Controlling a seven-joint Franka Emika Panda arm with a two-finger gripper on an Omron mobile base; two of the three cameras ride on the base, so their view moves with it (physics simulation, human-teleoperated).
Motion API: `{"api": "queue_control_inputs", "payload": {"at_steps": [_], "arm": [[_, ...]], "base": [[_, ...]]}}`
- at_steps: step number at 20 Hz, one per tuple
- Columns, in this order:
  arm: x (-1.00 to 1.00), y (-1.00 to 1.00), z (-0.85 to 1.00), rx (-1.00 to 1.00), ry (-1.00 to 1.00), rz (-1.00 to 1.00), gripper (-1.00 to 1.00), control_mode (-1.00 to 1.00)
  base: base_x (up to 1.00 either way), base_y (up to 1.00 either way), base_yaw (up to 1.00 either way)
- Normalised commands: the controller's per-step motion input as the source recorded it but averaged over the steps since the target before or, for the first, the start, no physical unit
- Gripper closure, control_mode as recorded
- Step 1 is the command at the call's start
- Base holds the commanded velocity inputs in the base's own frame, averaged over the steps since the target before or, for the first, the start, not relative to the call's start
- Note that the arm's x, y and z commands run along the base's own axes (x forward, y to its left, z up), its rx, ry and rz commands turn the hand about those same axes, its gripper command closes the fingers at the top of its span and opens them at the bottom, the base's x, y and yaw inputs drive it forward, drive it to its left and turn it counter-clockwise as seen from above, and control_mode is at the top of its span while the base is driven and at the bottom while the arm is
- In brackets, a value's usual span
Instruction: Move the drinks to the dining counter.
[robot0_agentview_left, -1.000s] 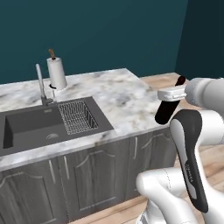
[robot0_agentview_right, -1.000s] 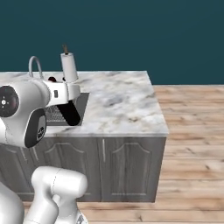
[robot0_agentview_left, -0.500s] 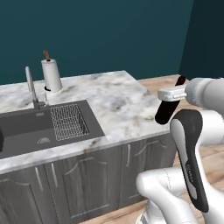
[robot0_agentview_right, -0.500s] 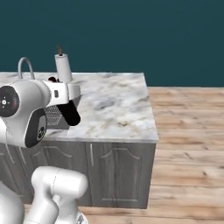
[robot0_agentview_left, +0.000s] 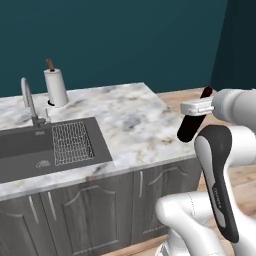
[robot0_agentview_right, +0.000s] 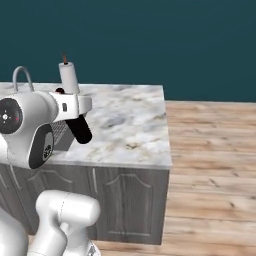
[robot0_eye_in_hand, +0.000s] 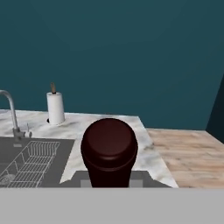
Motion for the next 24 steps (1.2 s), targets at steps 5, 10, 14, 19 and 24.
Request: {"api": "queue_control_inputs", "payload": {"at_steps": [5, 10, 14, 19, 24], "arm": [[0.00, 0.00, 0.00, 0.00, 0.00, 0.00, 1.00, 1.00], [0.00, 0.00, 0.00, 0.00, 0.00, 0.00, 1.00, 1.00], [0.00, 0.00, 0.00, 0.00, 0.00, 0.00, 1.00, 1.00], [0.00, 0.00, 0.00, 0.00, 0.00, 0.00, 1.00, 1.00], [0.00, 0.00, 0.00, 0.00, 0.00, 0.00, 1.00, 1.00]], "base": [[0.43, -0.24, 0.09], [0.41, -0.22, 0.08], [0.39, -0.26, 0.07], [0.42, -0.31, 0.07], [0.45, -0.25, 0.06]]}}
